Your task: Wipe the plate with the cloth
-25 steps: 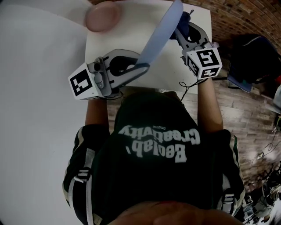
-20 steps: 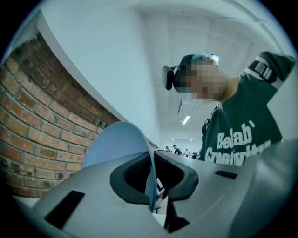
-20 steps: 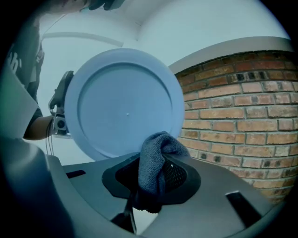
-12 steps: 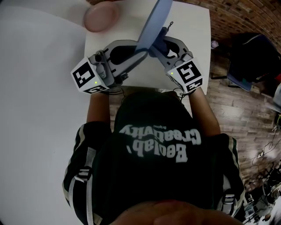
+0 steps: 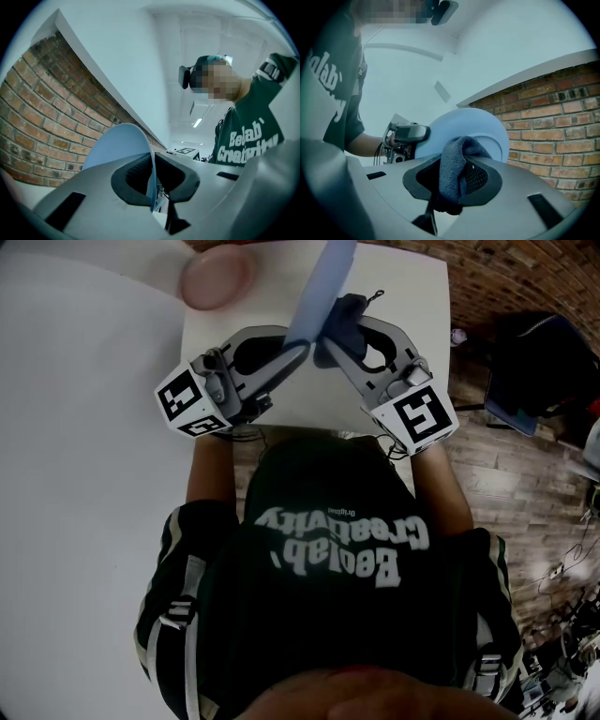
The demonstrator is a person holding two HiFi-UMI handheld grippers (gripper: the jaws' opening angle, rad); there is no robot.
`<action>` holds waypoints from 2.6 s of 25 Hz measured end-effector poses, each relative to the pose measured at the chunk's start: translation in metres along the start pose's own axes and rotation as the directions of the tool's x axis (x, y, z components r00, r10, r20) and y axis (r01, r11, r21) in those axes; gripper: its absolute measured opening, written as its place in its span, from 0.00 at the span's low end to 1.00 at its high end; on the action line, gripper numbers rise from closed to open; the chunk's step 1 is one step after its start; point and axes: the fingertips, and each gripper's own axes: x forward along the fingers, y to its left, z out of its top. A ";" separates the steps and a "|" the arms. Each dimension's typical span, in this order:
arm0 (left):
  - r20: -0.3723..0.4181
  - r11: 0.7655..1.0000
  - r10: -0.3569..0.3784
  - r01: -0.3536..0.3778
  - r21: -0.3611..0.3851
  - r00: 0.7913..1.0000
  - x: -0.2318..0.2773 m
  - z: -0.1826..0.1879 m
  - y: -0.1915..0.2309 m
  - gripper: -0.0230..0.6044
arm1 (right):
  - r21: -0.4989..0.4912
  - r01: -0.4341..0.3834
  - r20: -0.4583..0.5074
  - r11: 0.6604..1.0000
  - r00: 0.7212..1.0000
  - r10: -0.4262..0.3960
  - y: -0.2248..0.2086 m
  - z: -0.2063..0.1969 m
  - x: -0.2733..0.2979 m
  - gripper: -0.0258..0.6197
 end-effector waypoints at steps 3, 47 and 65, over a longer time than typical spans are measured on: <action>-0.013 1.000 -0.023 0.023 0.003 1.000 0.001 0.008 -0.005 0.07 | -0.027 0.045 0.035 0.999 0.998 -0.045 -0.019 0.018 -0.002 0.18; -0.701 0.961 0.250 -0.086 0.261 0.668 -0.008 -0.202 0.077 0.08 | 0.049 0.299 -0.091 0.953 0.951 -0.294 -0.085 -0.024 -0.034 0.18; -0.878 0.992 0.024 0.099 0.081 0.478 -0.020 -0.322 0.066 0.12 | 0.081 0.319 -0.179 0.944 0.937 -0.301 -0.087 -0.063 -0.031 0.18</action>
